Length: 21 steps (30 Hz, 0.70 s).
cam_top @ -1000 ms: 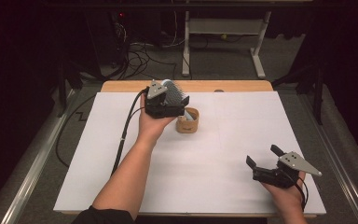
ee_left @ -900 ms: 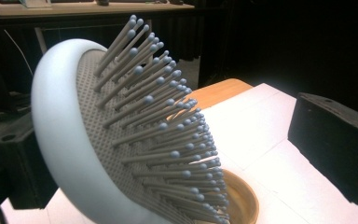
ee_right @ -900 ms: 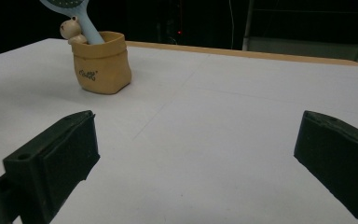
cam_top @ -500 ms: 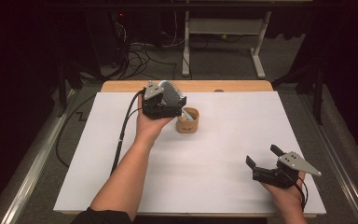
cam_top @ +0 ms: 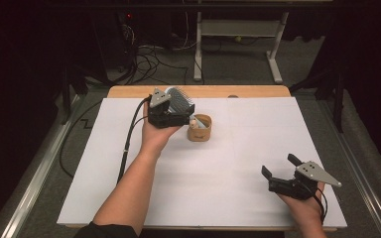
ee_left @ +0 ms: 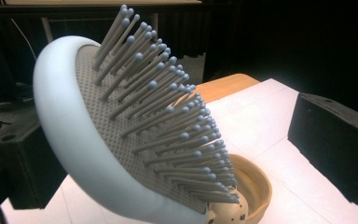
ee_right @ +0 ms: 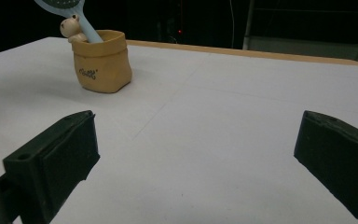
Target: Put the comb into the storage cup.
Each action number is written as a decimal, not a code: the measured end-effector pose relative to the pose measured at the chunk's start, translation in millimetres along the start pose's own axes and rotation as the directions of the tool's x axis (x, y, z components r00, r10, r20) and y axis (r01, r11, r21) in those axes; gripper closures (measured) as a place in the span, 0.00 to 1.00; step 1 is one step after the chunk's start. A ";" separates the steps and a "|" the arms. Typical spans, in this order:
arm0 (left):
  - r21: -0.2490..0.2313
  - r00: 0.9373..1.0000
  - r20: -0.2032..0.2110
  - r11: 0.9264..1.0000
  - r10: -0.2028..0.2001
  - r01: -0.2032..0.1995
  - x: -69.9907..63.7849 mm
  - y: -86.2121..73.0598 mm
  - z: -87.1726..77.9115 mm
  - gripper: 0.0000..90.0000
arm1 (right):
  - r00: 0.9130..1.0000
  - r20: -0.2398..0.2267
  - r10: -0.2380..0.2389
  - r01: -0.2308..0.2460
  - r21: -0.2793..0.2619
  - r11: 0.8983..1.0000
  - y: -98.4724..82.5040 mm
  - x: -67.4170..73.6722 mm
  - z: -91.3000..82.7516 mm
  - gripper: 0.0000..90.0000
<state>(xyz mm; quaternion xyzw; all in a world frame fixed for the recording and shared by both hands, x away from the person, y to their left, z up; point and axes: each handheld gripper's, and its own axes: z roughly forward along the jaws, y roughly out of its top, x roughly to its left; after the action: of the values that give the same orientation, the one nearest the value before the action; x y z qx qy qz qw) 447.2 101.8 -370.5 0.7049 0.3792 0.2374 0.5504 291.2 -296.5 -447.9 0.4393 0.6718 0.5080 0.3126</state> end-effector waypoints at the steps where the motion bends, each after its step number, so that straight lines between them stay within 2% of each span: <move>1: 0.000 1.000 0.001 1.000 0.001 -0.001 0.1 -0.3 -0.1 0.00 | 1.000 0.000 0.000 0.000 0.000 1.000 0.0 -0.1 0.0 0.00; 16: 0.013 1.000 -0.003 1.000 -0.007 0.007 4.1 -1.8 -3.4 0.00 | 1.000 0.001 0.000 0.000 0.000 1.000 -0.2 -0.1 0.0 0.00; 21: 0.014 1.000 0.011 1.000 -0.009 0.009 5.8 -3.7 -4.4 0.00 | 1.000 0.001 -0.001 0.001 0.000 1.000 -0.1 0.0 0.1 0.00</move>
<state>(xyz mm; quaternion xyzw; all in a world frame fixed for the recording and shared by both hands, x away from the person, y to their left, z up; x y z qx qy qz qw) 446.3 109.5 -373.3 0.7082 0.3810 0.2285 0.5487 291.2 -296.4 -448.1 0.4391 0.6718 0.5077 0.3133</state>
